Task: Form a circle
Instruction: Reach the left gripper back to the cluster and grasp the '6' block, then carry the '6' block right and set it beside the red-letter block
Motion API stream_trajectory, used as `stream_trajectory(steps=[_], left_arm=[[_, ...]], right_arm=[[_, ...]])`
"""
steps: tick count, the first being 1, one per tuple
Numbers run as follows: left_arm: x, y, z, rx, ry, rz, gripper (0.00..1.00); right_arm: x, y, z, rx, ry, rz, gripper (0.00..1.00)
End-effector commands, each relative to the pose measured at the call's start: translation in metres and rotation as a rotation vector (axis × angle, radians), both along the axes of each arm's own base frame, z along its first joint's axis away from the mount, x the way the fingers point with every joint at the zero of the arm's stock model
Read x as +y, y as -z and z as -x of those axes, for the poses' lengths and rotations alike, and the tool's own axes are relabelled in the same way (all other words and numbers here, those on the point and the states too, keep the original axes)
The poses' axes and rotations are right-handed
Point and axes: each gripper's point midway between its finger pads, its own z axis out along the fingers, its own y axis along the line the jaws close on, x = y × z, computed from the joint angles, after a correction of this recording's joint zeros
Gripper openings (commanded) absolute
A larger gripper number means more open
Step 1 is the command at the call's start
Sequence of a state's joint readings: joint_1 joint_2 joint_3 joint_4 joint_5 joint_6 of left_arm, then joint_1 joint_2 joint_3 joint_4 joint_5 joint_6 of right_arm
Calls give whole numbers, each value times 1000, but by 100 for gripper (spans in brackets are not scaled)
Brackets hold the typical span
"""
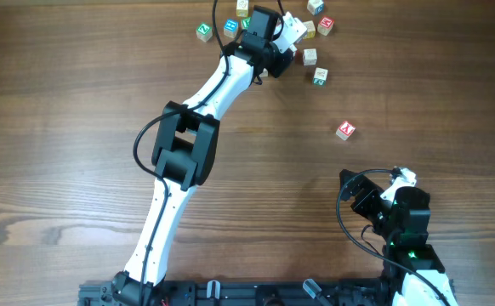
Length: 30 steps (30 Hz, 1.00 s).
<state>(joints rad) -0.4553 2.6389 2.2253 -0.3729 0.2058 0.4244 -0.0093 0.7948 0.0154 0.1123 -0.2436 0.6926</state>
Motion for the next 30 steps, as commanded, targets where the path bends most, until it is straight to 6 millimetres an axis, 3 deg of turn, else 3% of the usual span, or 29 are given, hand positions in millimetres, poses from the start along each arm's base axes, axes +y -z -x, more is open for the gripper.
stream_trajectory(steps=[1, 4, 7, 10, 11, 13, 14, 16, 19, 21, 23, 25, 27, 30], left_arm=[[5, -95, -9, -143, -73, 7, 24], [15, -169, 8, -166, -114, 55, 24], [28, -233, 34, -162, -159, 123, 24], [39, -294, 80, -115, -154, 203, 24], [41, -299, 93, -83, -135, 207, 24], [48, -301, 139, 56, -95, 194, 24], [53, -298, 157, 114, -86, 175, 22], [63, -287, 194, 249, -77, 129, 20], [71, -272, 221, 367, -93, 73, 17], [72, -264, 237, 424, -87, 36, 13], [68, -261, 246, 443, -72, 20, 12], [62, -262, 249, 439, -54, 20, 12], [49, -265, 252, 417, -23, 27, 12], [27, -271, 255, 387, 7, 59, 12]], right_arm=[[3, 7, 5, 39, 0, -25, 100], [-9, 9, 3, 40, 56, 21, 100], [0, 7, 4, 41, 16, -15, 100], [10, 4, 5, 26, -43, -41, 100], [19, -4, 3, -12, -101, -51, 100], [53, -46, -5, -222, -371, -42, 100], [60, -62, -8, -282, -428, -45, 100], [62, -103, -25, -345, -423, -81, 100], [52, -151, -43, -337, -390, -75, 100], [34, -177, -48, -300, -368, 37, 99], [-3, -200, -48, -211, -257, 214, 100], [-46, -228, -37, -115, -112, 380, 100], [-81, -268, -21, -63, 45, 503, 100], [-83, -297, -12, -99, 73, 523, 100]])
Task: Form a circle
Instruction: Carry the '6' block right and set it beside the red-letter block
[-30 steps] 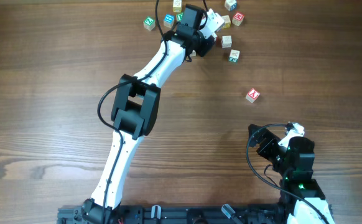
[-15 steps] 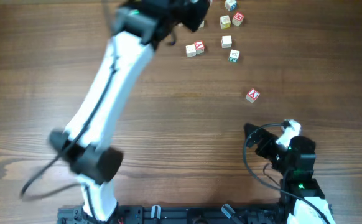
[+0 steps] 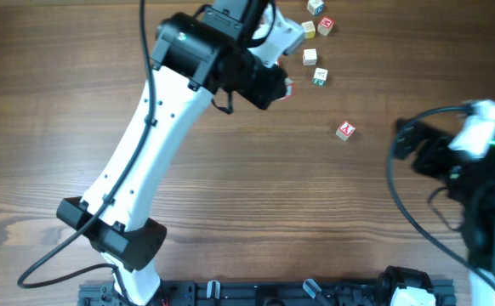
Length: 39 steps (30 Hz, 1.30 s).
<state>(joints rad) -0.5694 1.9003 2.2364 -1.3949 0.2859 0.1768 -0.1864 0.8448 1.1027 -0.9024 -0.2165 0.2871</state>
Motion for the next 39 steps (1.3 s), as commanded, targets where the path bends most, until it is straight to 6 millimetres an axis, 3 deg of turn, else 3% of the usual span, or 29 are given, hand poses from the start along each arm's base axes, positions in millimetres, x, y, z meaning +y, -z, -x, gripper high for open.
stream_trajectory(steps=[1, 7, 9, 14, 17, 22, 30, 34, 39], left_arm=[[-31, -5, 9, -8, 35, 55, 12], [-66, 10, 35, 14, 126, 38, 11], [-69, 19, 40, 28, 133, 11, 10], [-64, 48, 47, 98, 110, -47, 9], [-63, 60, 48, 121, 103, -61, 9], [-80, 77, 39, 143, 14, -10, 6], [-97, 133, 50, 218, -58, -2, 6], [-116, 147, 48, 228, -122, 67, 6], [-160, 142, 47, 191, -136, 215, 5]], right_arm=[[-32, -36, 10, -47, 118, 180, 100], [-35, -30, 9, -21, 125, 183, 100], [-36, -27, 7, -7, 134, 183, 100], [-64, -14, 13, 59, 364, 137, 100], [-70, -12, 12, 62, 431, 101, 100], [-74, -10, 1, 56, 469, 60, 100], [-122, 10, 8, 110, 685, -98, 100], [-128, 23, 4, 145, 675, -191, 100], [-132, 45, 2, 239, 685, -211, 100]])
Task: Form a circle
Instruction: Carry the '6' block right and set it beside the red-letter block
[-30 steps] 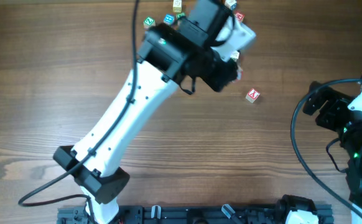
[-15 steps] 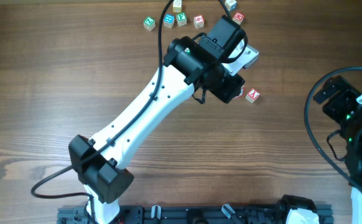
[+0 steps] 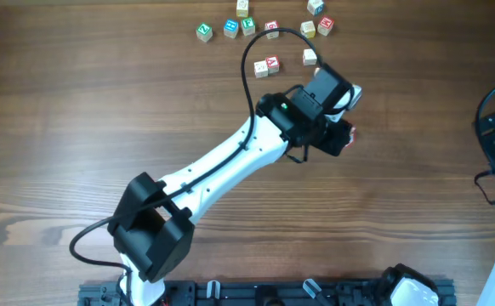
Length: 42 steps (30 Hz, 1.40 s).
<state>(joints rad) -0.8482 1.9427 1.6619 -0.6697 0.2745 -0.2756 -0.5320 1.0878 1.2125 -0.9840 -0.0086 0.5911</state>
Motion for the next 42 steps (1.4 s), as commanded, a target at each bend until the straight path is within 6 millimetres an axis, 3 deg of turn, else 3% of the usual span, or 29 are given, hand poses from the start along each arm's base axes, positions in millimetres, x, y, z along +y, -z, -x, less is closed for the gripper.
stream_trajectory(steps=[1, 3, 6, 12, 16, 23, 32, 37, 42], left_arm=[[-31, 4, 8, 26, -46, 74, 5], [-44, 9, 8, 10, -61, 91, 6], [-43, 30, 1, 7, -152, 38, 4], [-1, 70, 7, 75, -253, -175, 4], [17, 77, 2, 37, -291, -258, 4], [47, 83, -29, -124, -316, -369, 4], [23, 96, -38, -226, -31, -256, 6], [27, 123, -35, -206, -8, -296, 7], [20, 147, -40, -209, -8, -291, 5]], right_arm=[[3, 12, -7, 19, -13, -59, 100], [3, 15, -8, 28, -13, -64, 100], [3, 16, -7, 33, -14, -65, 100], [0, 16, -6, 38, -3, -55, 100], [0, 15, -7, 35, -4, -53, 100], [1, 17, -5, 44, -4, -58, 100], [1, 17, -5, 44, -4, -58, 100], [1, 17, -5, 44, -3, -59, 100], [1, 17, -5, 44, -4, -58, 100]])
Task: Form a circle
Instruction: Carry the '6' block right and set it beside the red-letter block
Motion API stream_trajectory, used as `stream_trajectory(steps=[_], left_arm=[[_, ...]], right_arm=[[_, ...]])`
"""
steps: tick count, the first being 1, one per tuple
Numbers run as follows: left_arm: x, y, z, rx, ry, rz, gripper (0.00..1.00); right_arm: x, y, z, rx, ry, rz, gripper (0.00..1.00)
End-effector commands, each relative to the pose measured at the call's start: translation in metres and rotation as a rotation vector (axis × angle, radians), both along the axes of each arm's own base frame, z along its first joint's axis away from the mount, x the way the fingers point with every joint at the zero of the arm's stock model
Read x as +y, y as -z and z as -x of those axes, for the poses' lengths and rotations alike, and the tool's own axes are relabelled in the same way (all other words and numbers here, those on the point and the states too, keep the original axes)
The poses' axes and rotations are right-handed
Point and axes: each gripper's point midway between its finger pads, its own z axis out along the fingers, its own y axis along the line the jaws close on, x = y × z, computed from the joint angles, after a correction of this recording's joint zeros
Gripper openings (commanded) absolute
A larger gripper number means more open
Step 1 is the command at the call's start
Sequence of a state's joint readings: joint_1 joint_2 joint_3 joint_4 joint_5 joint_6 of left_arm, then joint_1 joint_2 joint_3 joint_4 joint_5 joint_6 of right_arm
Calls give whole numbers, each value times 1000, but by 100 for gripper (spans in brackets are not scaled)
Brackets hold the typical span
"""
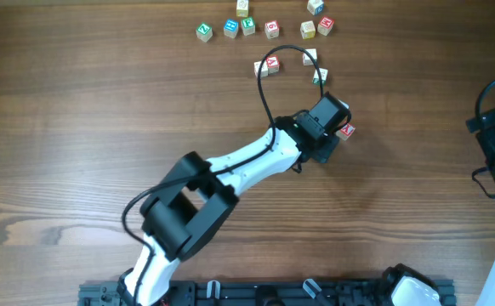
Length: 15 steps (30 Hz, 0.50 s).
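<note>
Small lettered cubes lie on the wooden table. A row of cubes (230,28) runs along the back, with more cubes (315,28) to its right. A red cube and a pale cube (266,65) sit together in front of the row. A white cube (310,56) and a green cube (320,76) follow an arc towards a lone red cube (346,131). My left gripper (336,134) reaches down at that red cube, touching its left side. The wrist hides its fingers. My right arm hangs raised at the right edge, and its fingers do not show clearly.
The left arm's white links (247,161) cross the table's middle from the front left, with a black cable (269,76) looping over the cubes. A black rail (256,293) runs along the front edge.
My left wrist has shifted slightly down and left, so the lone red cube and the green cube behind it show more fully. The left elbow has moved closer to the wrist. The right arm has barely moved.
First my left gripper was among the back cubes and the right arm sat low at the front right. Then both arms were raised, the right towards the right edge. Later the left gripper covered the lone red cube, and it stays beside that cube now.
</note>
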<state>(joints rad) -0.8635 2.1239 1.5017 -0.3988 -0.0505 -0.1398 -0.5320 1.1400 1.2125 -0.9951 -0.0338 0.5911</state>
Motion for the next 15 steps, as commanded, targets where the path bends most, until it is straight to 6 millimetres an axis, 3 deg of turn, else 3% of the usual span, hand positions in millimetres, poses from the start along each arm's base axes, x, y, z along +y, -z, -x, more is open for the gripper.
stream_trajectory(steps=[1, 4, 15], left_arm=[[-2, 29, 4, 21, 35, -25, 5], [0, 34, 0, 26, 16, -21, 4], [-13, 23, -12, 4, -58, 76, 8]], right_arm=[[-1, 1, 1, -1, 12, -9, 100], [-1, 1, 1, -1, 12, -9, 100], [-1, 1, 1, -1, 12, -9, 99]])
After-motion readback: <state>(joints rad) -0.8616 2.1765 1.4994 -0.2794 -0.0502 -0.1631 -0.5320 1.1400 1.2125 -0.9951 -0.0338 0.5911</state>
